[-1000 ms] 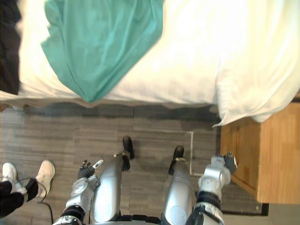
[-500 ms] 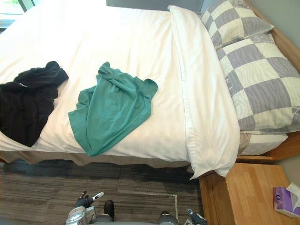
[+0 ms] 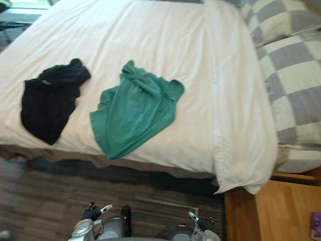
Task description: Tidy the bed and pick cloth on bed and put in laundry
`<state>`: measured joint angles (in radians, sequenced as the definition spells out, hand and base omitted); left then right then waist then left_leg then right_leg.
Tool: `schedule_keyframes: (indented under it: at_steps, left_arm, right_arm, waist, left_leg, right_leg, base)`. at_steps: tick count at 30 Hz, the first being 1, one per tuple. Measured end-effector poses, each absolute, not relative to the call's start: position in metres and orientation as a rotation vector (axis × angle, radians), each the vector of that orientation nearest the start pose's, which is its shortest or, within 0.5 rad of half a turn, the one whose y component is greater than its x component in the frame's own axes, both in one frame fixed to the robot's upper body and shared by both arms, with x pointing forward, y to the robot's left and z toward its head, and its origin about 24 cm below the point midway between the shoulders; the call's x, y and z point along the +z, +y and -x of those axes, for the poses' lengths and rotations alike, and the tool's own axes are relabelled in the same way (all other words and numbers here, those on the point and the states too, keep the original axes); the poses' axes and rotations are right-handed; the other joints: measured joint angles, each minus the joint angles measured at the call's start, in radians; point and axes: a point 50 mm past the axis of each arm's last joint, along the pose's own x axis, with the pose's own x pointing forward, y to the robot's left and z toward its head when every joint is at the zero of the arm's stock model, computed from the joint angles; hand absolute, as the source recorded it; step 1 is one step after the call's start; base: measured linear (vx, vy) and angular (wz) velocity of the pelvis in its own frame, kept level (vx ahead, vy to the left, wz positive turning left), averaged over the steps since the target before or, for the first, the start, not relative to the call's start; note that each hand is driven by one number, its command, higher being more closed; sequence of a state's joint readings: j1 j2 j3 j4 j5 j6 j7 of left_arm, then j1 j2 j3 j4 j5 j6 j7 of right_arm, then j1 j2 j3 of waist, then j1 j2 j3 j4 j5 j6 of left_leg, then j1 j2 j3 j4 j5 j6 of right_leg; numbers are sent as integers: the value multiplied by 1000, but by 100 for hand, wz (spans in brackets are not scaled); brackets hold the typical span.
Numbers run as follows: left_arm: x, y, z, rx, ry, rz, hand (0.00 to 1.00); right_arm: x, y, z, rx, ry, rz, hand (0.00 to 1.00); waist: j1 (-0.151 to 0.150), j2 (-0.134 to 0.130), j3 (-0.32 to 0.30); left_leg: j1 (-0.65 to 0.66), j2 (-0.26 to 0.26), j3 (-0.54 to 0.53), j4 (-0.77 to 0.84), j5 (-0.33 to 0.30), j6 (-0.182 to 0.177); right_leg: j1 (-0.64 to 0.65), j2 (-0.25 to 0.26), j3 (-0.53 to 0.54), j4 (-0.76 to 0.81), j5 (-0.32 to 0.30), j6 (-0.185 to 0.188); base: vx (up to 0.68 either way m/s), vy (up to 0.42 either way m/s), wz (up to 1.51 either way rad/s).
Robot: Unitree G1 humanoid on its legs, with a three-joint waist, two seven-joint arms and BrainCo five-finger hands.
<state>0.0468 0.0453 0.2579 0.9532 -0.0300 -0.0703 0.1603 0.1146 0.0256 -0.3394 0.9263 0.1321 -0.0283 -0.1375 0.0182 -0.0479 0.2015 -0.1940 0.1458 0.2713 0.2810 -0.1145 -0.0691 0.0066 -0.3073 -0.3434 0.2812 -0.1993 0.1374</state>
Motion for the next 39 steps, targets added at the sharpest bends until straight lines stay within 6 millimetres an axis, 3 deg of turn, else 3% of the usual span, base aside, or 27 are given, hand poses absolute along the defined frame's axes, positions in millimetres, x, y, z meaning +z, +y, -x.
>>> schedule_keyframes:
  at_steps: [1, 2, 3, 5, 6, 7, 8, 9, 10, 11, 12, 13, 14, 15, 16, 17, 18, 20, 22, 23, 27, 30, 34, 35, 37, 39]
  left_arm:
    - [-144, 216, -125, 455, 922, 32, 0]
    - [-143, 217, -126, 465, 916, 37, 0]
    - [-143, 219, -126, 468, 912, 33, 0]
    - [-143, 218, -126, 463, 913, 26, 0]
    - [-143, 218, -125, 465, 916, 27, 0]
    - [-144, 216, -124, 465, 921, 29, 0]
    - [-141, 225, -127, 477, 906, 6, 0]
    - [-140, 232, -126, 484, 903, -18, 0]
    - [-138, 239, -125, 496, 899, -34, 0]
    - [-137, 243, -125, 498, 898, -48, 0]
    - [-137, 243, -127, 479, 895, -69, 0]
    - [-137, 243, -128, 467, 899, -79, 0]
    - [-139, 242, -126, 442, 915, -99, 0]
    - [-140, 242, -124, 435, 925, -103, 0]
    - [-140, 242, -124, 434, 930, -102, 0]
    - [-142, 239, -121, 427, 943, -92, 0]
    - [-144, 234, -120, 410, 954, -75, 0]
    - [-145, 229, -121, 389, 956, -68, 0]
    - [-147, 223, -119, 385, 970, -50, 0]
    - [-150, 215, -116, 376, 985, -30, 0]
    - [-154, 195, -113, 358, 1006, 25, 0]
    - [-147, 193, -129, 356, 936, 38, 0]
    - [-146, 195, -131, 377, 923, 59, 0]
    - [-146, 194, -131, 378, 924, 63, 0]
    - [-146, 197, -130, 402, 924, 79, 0]
    - [-146, 198, -129, 423, 922, 96, 0]
  right_arm:
    - [-155, -198, -96, -543, 1002, -232, 0]
    - [-155, -201, -94, -548, 1005, -223, 0]
    - [-154, -207, -91, -551, 1007, -194, 0]
    - [-155, -214, -84, -555, 1025, -163, 0]
    - [-155, -216, -77, -562, 1041, -152, 0]
    - [-156, -217, -75, -565, 1046, -149, 0]
    - [-161, -205, -71, -558, 1083, -180, 0]
    - [-162, -199, -68, -559, 1095, -201, 0]
    - [-163, -196, -64, -547, 1107, -204, 0]
    - [-164, -191, -64, -534, 1111, -211, 0]
    - [-164, -187, -68, -514, 1108, -209, 0]
    - [-163, -189, -71, -501, 1100, -193, 0]
    - [-160, -193, -82, -441, 1078, -125, 0]
    - [-157, -194, -98, -374, 1047, -64, 0]
    - [-156, -193, -102, -349, 1039, -43, 0]
    - [-153, -194, -112, -300, 1018, 13, 0]
    - [-150, -194, -119, -249, 996, 63, 0]
    - [-146, -181, -130, -172, 947, 86, 0]
    - [-141, -173, -139, -87, 904, 135, 0]
    - [-139, -170, -144, -54, 884, 155, 0]
    - [-138, -163, -154, 15, 865, 211, 0]
    - [-136, -175, -160, 12, 865, 257, 0]
    - [-133, -185, -163, -70, 858, 234, 0]
    - [-134, -185, -163, -90, 862, 215, 0]
    - [-134, -190, -160, -146, 869, 184, 0]
    - [-133, -200, -152, -209, 868, 159, 0]
  waist:
    - [-14, -20, 11]
    - [-18, -25, 11]
    - [-20, -27, 10]
    - [-28, -21, 7]
    - [-27, -8, 0]
    - [-26, 4, -6]
    - [-33, -33, 3]
    - [-35, -49, -7]
    - [-34, -68, -20]
    - [-25, -72, -25]
    - [-22, -74, -31]
    - [-21, -74, -31]
    - [-19, -69, -34]
    - [-28, -62, -32]
    - [-31, -56, -32]
    - [-31, -29, -34]
    - [-34, 0, -35]
    - [-46, 21, -34]
    - [-46, 39, -25]
    - [-48, 48, -24]
    - [-24, 62, -18]
    - [-29, 72, 46]
    - [-29, 77, 61]
    - [-28, 76, 64]
    - [-31, 76, 67]
    - [-34, 68, 70]
  left_leg:
    - [-3, 29, 63, 53, -14, -6]
    - [-32, 57, 57, 142, -31, 13]
    - [-54, 136, 39, 231, -45, 16]
    - [-49, 212, -2, 213, -42, 2]
    - [-27, 261, -44, 139, -15, -8]
    - [-15, 275, -54, 110, 11, -41]
    - [-26, 217, -38, 132, 8, -172]
    - [-39, 191, -33, 144, -7, -176]
    - [-67, 180, -36, 186, -31, -179]
    - [-83, 179, -30, 237, -74, -169]
    - [-77, 177, -1, 249, -94, -150]
    - [-64, 176, 23, 240, -96, -145]
    - [-31, 182, 90, 196, -82, -113]
    - [4, 183, 136, 132, -55, -82]
    - [24, 178, 151, 102, -39, -78]
    - [64, 172, 167, 37, -8, -65]
    - [101, 177, 183, -31, 25, -59]
    - [131, 147, 185, -101, 69, -60]
    - [161, 134, 187, -143, 90, -58]
    - [182, 122, 180, -183, 113, -40]
    - [208, 98, 148, -198, 113, -41]
    - [112, 101, 133, 19, 80, -68]
    - [86, 82, 142, 23, 59, -39]
    - [81, 83, 139, 4, 29, -30]
    - [72, 107, 130, 29, -15, -17]
    - [66, 155, 130, 38, -17, -15]
  right_leg:
    - [-8, -31, -4, 26, -13, 0]
    - [-31, -50, 6, 53, -18, 3]
    - [-56, -76, 30, 74, -23, 15]
    - [-74, -102, 47, 98, -19, 47]
    - [-103, -125, 61, 120, -14, 89]
    - [-108, -133, 63, 121, -9, 99]
    - [-100, -182, 82, 92, 10, 103]
    - [-93, -197, 84, 49, 45, 96]
    - [-72, -200, 82, -11, 121, 89]
    - [-51, -199, 83, -86, 244, 98]
    - [-56, -200, 90, -137, 366, 83]
    - [-65, -199, 88, -160, 431, 50]
    - [-105, -191, 48, -172, 510, -54]
    - [-144, -162, -28, -100, 442, -75]
    - [-153, -134, -63, -64, 404, -66]
    - [-156, -50, -131, -12, 288, -48]
    - [-153, 36, -132, 21, 184, -63]
    - [-120, 151, -91, -16, 73, -70]
    - [-85, 174, -76, -70, 55, -86]
    - [-77, 179, -72, -74, 57, -95]
    - [-94, 182, -24, -49, 49, -116]
    - [-129, 123, -5, 33, 28, -108]
    - [-198, 62, 2, 126, -4, -95]
    - [-211, 51, -3, 142, -13, -97]
    - [-212, 31, -6, 160, -23, -88]
    - [-197, -30, -19, 171, -19, -34]
  base:
    - [-146, 51, 7]
    - [-108, 125, -4]
    - [-79, 161, -14]
    - [-4, 363, -3]
    - [21, 425, 5]
    - [39, 508, 24]
    - [42, 417, 25]
    - [67, 497, 22]
    - [75, 471, -8]
    - [64, 491, -29]
    - [47, 514, -44]
    - [21, 493, -82]
    - [47, 440, -95]
    - [58, 377, -92]
    - [70, 280, -71]
    - [58, 142, -60]
    - [45, 107, -50]
    - [14, 10, -8]
    - [-17, -41, -7]
    - [-28, -46, -8]
    - [-39, -33, -31]
    - [-139, 42, -2]
    - [-141, 96, 15]
    - [-130, 65, 20]
    - [-120, 82, 20]
    - [-56, 157, 23]
